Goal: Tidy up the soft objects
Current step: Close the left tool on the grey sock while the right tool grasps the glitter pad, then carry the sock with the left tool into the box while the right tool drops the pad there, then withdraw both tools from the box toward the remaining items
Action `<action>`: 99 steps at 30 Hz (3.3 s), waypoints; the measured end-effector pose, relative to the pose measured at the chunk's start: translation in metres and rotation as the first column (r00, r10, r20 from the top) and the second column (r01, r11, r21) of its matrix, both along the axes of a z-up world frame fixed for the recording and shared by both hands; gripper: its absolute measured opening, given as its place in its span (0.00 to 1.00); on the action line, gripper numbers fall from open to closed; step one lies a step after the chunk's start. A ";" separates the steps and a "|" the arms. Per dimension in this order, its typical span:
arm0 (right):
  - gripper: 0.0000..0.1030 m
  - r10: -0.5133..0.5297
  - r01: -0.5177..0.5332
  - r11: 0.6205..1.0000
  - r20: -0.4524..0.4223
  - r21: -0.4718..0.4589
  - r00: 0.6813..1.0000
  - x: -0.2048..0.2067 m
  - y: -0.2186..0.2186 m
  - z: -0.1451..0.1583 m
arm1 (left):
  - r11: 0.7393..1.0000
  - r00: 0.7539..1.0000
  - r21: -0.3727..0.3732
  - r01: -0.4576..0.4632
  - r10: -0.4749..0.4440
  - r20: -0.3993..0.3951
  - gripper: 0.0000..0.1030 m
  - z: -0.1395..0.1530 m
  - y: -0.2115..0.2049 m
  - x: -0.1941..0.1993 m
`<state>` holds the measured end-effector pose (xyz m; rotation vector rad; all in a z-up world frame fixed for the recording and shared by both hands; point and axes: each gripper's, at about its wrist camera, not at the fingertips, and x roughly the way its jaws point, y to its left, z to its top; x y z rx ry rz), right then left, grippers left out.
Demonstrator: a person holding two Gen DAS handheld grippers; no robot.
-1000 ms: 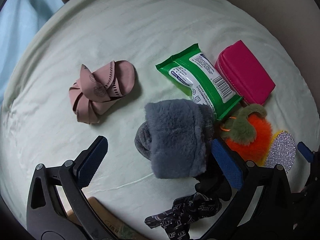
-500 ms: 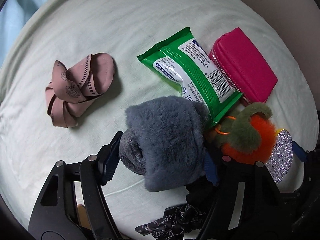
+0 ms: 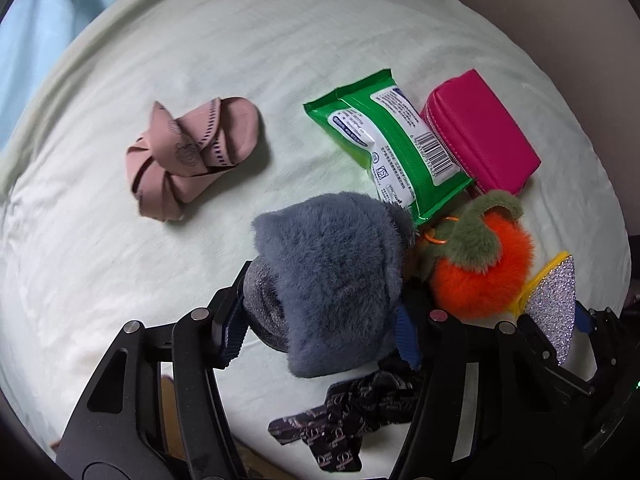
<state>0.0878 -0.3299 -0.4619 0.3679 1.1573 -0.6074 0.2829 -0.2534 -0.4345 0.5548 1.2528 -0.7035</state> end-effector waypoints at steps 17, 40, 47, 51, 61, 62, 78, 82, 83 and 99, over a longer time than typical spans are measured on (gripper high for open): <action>0.44 0.157 -0.158 0.987 0.207 -0.014 0.966 -0.013 0.010 0.153 | 0.962 0.965 -0.157 -0.222 0.240 0.109 0.55 0.182 0.085 -0.056; 0.44 0.608 -0.636 0.771 0.299 -0.002 0.736 0.069 0.209 0.268 | 0.738 0.739 -0.214 -0.640 0.668 0.092 0.55 0.227 0.337 -0.069; 0.44 0.630 -0.661 0.741 0.220 0.118 0.745 0.099 0.263 0.221 | 0.719 0.724 -0.138 -0.682 0.690 0.018 0.55 0.178 0.397 -0.051; 0.44 0.616 -0.639 0.744 0.169 0.195 0.770 0.117 0.287 0.190 | 0.739 0.743 -0.087 -0.668 0.668 -0.025 0.56 0.143 0.412 -0.040; 0.46 0.442 -0.420 0.800 0.053 0.428 0.896 0.158 0.306 0.108 | 0.811 0.805 0.026 -0.585 0.584 -0.110 0.57 0.062 0.412 -0.011; 0.46 0.427 -0.398 0.803 0.036 0.443 0.903 0.160 0.306 0.101 | 0.814 0.807 0.031 -0.580 0.580 -0.114 0.57 0.057 0.410 -0.009; 0.92 0.428 -0.337 0.783 -0.061 0.523 0.902 0.189 0.303 0.048 | 0.873 0.870 0.109 -0.475 0.485 -0.094 0.98 0.039 0.399 0.004; 0.92 0.445 -0.366 0.790 -0.051 0.492 0.894 0.186 0.299 0.050 | 0.878 0.874 0.106 -0.467 0.476 -0.093 0.98 0.041 0.402 -0.002; 0.92 0.443 -0.368 0.791 -0.042 0.489 0.896 0.185 0.297 0.053 | 0.879 0.875 0.105 -0.466 0.475 -0.091 0.98 0.043 0.402 -0.004; 0.92 0.452 -0.430 0.816 0.037 0.386 0.891 0.145 0.298 0.115 | 0.861 0.861 0.007 -0.508 0.508 -0.010 0.98 0.108 0.420 -0.048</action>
